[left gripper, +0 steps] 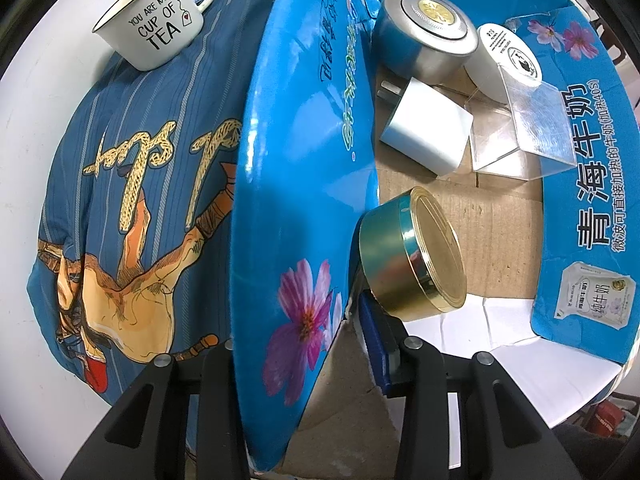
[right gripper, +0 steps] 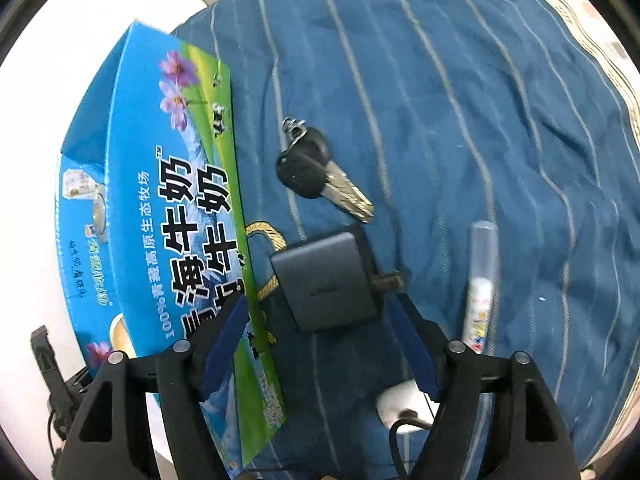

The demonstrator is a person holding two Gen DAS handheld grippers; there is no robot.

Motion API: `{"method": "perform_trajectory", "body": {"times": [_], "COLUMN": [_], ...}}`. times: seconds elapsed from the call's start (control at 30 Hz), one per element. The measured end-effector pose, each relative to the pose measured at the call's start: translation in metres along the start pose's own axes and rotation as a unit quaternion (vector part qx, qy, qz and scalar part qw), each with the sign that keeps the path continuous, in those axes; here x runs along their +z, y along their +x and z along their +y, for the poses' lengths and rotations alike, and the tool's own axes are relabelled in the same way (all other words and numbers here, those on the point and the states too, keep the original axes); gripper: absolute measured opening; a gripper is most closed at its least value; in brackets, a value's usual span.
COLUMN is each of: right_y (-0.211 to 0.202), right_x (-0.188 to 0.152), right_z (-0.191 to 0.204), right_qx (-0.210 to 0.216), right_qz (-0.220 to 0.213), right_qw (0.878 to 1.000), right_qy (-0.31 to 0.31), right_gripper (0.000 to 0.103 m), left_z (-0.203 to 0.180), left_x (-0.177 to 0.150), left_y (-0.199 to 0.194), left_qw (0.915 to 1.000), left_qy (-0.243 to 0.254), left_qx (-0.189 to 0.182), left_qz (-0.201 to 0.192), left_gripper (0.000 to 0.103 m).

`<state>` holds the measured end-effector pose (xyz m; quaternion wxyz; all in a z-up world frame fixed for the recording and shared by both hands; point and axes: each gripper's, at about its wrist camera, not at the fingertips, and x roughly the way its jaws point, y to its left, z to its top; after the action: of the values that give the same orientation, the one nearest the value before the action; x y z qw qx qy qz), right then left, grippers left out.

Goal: Organize rigid objects
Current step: 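Move the right tool over to the grey power bank, then grasp the grey power bank with the right tool and lift it toward the box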

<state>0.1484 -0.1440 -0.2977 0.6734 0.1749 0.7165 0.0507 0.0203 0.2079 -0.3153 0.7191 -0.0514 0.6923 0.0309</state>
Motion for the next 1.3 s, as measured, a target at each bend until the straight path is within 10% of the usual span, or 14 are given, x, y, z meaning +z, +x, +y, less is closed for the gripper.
{"method": "perform_trajectory", "body": {"times": [0.33,0.57,0.83,1.07,1.3], "right_y": [0.013,-0.007,0.006,0.03,0.003], "right_x": [0.005,-0.022,0.008,0.024,0.009], "right_z": [-0.023,-0.003,0.012,-0.026,-0.026], "right_qx": [-0.014,-0.135,-0.134,-0.058,-0.133], "right_qz": [-0.035,-0.066,-0.032,0.027,0.029], "right_qw": [0.999,0.988,0.99,0.997,0.99], "right_qy": [0.005,0.017,-0.02,0.044,0.041], "right_gripper": [0.066,0.047,0.064,0.06,0.058], "left_z": [0.0,0.001,-0.002,-0.002,0.001], "left_x": [0.0,-0.001,-0.001,-0.001,0.0], "left_y": [0.0,0.001,0.001,0.002,0.003], "left_qw": [1.0,1.0,1.0,1.0,1.0], "left_qy": [0.001,0.001,0.002,0.0,-0.002], "left_qx": [0.0,0.0,0.002,0.0,-0.004], "left_qz": [-0.001,-0.002,-0.002,-0.001,0.001], "left_gripper": [0.036,0.036,0.036,0.036,0.037]}}
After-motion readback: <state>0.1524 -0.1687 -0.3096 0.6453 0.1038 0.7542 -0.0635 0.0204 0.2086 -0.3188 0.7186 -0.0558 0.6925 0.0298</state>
